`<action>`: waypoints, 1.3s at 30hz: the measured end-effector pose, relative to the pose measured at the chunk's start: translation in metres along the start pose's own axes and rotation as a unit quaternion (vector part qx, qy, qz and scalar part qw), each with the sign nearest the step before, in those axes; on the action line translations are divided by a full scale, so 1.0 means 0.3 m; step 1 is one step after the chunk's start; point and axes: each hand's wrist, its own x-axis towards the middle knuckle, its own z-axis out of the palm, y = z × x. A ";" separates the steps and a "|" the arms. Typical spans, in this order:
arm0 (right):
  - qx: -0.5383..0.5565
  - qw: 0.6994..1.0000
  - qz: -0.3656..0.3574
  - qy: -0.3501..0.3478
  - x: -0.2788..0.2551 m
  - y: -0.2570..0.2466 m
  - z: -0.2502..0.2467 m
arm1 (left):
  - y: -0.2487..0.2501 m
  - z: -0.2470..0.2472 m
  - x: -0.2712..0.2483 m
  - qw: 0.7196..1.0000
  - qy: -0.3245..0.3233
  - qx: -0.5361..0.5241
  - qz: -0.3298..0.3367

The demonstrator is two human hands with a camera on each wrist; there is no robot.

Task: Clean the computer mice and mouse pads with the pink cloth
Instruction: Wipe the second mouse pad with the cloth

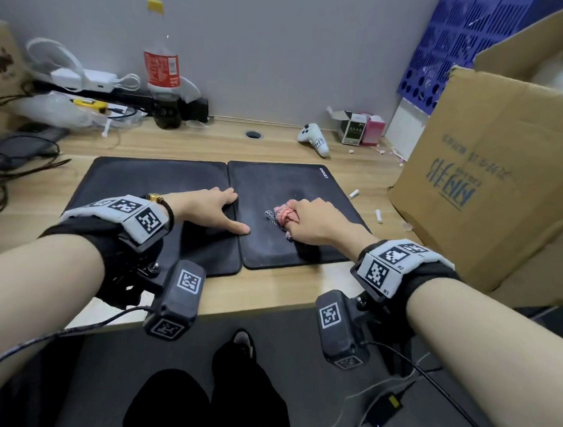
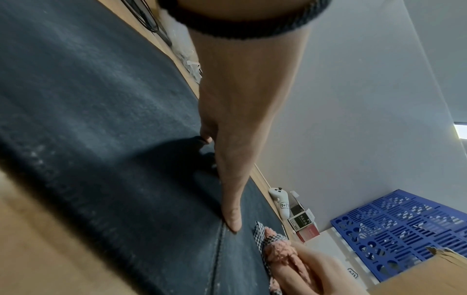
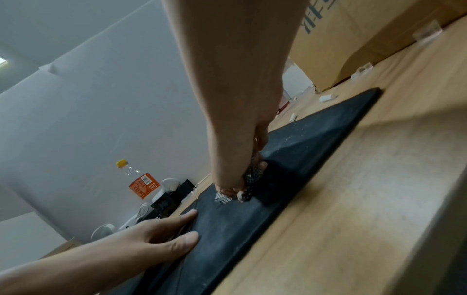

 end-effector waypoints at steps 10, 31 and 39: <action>0.009 0.999 0.035 -0.005 0.279 0.019 -0.008 | -0.009 -0.048 0.118 0.998 -0.009 0.063 0.008; -0.010 0.997 0.069 0.031 -0.030 0.066 -0.041 | 0.000 0.042 0.145 0.998 0.062 -0.007 -0.013; 0.004 0.995 0.087 0.052 0.035 0.159 -0.001 | -0.014 0.000 0.145 0.999 0.030 -0.010 0.005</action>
